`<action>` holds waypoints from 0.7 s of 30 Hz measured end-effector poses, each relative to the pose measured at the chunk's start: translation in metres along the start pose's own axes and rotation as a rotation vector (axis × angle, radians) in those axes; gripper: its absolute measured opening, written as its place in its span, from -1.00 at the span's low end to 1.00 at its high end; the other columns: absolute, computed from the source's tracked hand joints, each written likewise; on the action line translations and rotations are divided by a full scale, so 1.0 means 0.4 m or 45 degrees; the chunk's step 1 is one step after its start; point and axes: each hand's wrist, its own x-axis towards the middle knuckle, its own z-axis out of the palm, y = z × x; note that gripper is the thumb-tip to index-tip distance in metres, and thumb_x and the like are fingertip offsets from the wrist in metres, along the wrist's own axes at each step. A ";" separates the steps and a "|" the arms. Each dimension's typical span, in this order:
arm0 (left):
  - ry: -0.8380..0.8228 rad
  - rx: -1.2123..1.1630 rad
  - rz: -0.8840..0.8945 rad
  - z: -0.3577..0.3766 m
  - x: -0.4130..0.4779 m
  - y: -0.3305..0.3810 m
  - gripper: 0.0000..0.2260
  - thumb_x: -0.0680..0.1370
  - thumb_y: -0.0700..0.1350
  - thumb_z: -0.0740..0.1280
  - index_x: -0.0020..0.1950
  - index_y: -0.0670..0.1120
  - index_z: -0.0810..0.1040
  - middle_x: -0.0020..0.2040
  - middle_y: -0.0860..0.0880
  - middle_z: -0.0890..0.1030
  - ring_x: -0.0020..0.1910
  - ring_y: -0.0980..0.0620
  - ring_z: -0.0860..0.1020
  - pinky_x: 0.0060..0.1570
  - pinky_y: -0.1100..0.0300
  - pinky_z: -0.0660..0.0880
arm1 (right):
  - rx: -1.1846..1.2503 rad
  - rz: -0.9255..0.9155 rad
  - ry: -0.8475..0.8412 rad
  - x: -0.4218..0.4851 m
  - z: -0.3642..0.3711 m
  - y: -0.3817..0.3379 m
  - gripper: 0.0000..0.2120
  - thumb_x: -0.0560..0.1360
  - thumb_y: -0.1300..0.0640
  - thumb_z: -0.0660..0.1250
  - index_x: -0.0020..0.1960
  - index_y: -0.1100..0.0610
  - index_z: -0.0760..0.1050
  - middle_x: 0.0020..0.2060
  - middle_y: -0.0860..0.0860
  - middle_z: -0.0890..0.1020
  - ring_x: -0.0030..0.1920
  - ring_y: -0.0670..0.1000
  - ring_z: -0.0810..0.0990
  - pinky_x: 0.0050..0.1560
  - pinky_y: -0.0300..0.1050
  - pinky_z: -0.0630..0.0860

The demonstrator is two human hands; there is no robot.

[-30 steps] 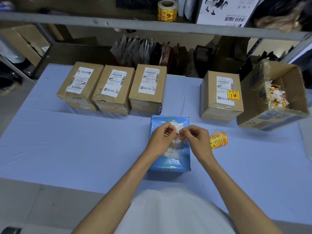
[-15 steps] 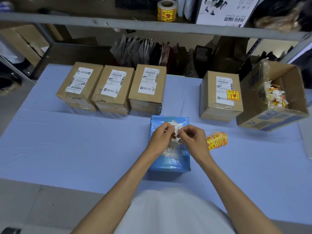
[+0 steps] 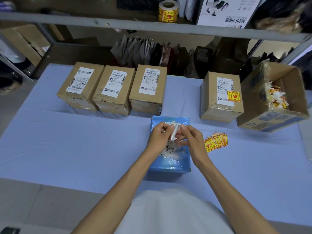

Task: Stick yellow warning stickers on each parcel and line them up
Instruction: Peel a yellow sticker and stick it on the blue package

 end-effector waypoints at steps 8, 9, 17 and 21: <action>0.207 0.092 -0.032 -0.006 0.002 -0.007 -0.79 0.57 -0.10 0.30 -0.26 -0.07 0.42 -0.29 0.02 0.53 -0.33 0.06 0.49 -0.27 0.23 0.40 | -0.044 -0.076 0.172 -0.003 -0.005 0.000 -0.89 0.53 0.36 0.26 -0.16 0.33 0.51 -0.38 0.13 0.59 -0.43 -0.04 0.56 -0.37 -0.21 0.51; 0.246 0.095 -0.052 -0.009 0.006 -0.012 -0.79 0.56 -0.10 0.30 -0.27 -0.05 0.41 -0.29 0.02 0.53 -0.32 0.04 0.49 -0.26 0.19 0.40 | -0.069 -0.084 0.173 -0.002 -0.007 0.000 -0.88 0.53 0.37 0.25 -0.17 0.32 0.51 -0.39 0.12 0.59 -0.43 -0.04 0.55 -0.38 -0.22 0.50; 0.567 -0.047 -0.187 -0.039 0.017 -0.014 -0.78 0.58 -0.20 0.24 -0.25 -0.07 0.31 -0.31 0.01 0.43 -0.32 0.02 0.44 -0.35 0.22 0.42 | -0.097 -0.030 0.358 0.002 -0.022 0.023 -0.87 0.52 0.35 0.24 -0.20 0.29 0.50 -0.39 0.09 0.59 -0.46 -0.06 0.52 -0.42 -0.25 0.47; 0.552 -0.157 -0.218 -0.044 0.017 -0.011 -0.82 0.51 -0.23 0.29 -0.17 0.04 0.37 -0.18 0.01 0.54 -0.15 -0.08 0.55 -0.14 0.04 0.52 | -0.127 -0.026 0.393 0.005 -0.023 0.020 -0.86 0.52 0.34 0.24 -0.20 0.28 0.49 -0.40 0.07 0.59 -0.47 -0.06 0.52 -0.44 -0.26 0.46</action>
